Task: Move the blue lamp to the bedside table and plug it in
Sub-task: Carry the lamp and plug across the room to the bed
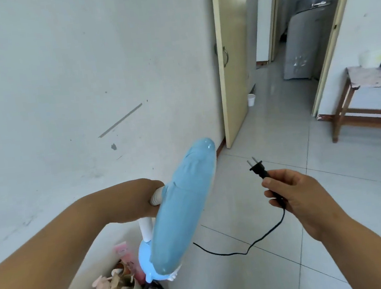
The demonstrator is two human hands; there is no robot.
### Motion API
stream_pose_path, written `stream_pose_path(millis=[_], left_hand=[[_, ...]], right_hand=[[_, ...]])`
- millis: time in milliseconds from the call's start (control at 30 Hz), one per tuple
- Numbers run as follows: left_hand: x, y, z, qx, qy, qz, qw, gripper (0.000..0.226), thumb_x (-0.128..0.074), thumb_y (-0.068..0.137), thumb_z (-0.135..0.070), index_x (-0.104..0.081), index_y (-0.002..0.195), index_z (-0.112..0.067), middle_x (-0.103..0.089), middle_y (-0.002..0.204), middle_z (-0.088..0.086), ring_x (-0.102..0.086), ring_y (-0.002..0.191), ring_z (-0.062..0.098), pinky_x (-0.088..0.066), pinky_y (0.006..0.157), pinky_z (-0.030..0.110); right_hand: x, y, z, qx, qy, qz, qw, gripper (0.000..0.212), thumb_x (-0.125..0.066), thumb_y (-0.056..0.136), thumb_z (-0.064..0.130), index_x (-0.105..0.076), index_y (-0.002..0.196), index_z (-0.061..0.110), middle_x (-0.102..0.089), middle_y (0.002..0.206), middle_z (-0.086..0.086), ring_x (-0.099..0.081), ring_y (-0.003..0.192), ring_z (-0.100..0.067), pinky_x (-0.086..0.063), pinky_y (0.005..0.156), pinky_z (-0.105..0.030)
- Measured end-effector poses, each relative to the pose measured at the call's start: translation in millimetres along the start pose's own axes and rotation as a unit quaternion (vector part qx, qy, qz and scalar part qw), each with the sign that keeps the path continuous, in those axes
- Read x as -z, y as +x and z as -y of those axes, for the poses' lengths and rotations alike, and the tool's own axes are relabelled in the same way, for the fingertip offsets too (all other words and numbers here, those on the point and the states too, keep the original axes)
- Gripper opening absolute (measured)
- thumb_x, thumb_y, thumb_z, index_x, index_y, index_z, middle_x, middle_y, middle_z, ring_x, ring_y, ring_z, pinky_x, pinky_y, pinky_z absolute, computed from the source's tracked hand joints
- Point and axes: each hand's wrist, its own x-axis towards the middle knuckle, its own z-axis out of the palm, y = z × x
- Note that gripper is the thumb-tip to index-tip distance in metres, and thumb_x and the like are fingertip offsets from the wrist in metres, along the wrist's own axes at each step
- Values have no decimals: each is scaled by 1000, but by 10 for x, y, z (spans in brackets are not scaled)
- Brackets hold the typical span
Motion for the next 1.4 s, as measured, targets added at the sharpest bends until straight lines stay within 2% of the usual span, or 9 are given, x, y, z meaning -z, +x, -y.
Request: stream_pose_path(millis=[200,400,567,667,733,867,1100,1267,1400], left_hand=[[122,759,-598,-39,5,26,999,25,-52,91,-27,-59,113,-17,-66,113,5,-61,104,24,-48,93,41],[313,1626,-1038,-92,16,45,995,22,-53,91,-27,-61,110,-20,-67,111,3,-62,101,22,-49,91,39],[550,2505,-1351,-134,12,71,988,26,-56,85,-35,-62,105,-21,-69,107,1,-63,98,21,-51,89,39],[785,3051,-1567,-153,-4,80,985,55,-49,59,-59,-60,98,-21,-68,100,-5,-63,94,18,-53,86,40],[905,3452,-1701,-170,-3,80,982,61,-45,51,-63,-60,94,-23,-67,95,-8,-62,91,15,-53,84,39],[1133,4223,-2012,-210,8,74,975,56,-47,53,-64,-61,95,-30,-68,96,-11,-63,91,13,-54,85,41],[1369,5463,-2903,-267,47,71,960,60,-46,53,-68,-60,97,-30,-69,97,-11,-64,90,13,-54,84,41],[1447,6268,-3724,-289,56,83,952,53,-46,54,-65,-60,93,-32,-69,93,-12,-64,87,13,-55,82,41],[1538,6801,-4349,-299,45,90,949,51,-46,56,-64,-60,95,-34,-69,95,-14,-65,88,12,-55,83,40]], right_hand=[[640,314,66,2,28,-65,997,13,-71,83,18,-73,96,20,-74,85,1,-70,78,-14,-56,76,-32],[1184,771,155,6,35,-118,992,12,-70,84,17,-73,95,20,-74,86,0,-69,77,-13,-56,77,-32],[1643,1316,296,15,38,-163,986,10,-70,84,18,-74,93,21,-75,81,3,-70,74,-11,-57,76,-31],[1928,1686,410,19,42,-194,980,10,-71,83,19,-75,92,21,-75,82,2,-70,74,-11,-57,76,-32],[2112,1930,485,21,42,-214,976,10,-71,83,19,-75,92,21,-75,81,3,-70,74,-11,-57,76,-32],[2479,2355,616,29,38,-254,966,8,-71,82,20,-76,88,25,-76,80,4,-71,73,-10,-56,73,-30],[3349,2871,766,42,27,-334,941,11,-71,83,23,-76,87,32,-75,80,4,-71,73,-10,-54,70,-27],[4185,3282,869,47,32,-368,928,8,-70,84,19,-75,85,24,-75,76,7,-70,70,-8,-55,71,-28],[4877,3668,1005,54,26,-360,931,8,-69,85,18,-75,88,23,-74,75,8,-69,69,-8,-55,72,-29]])
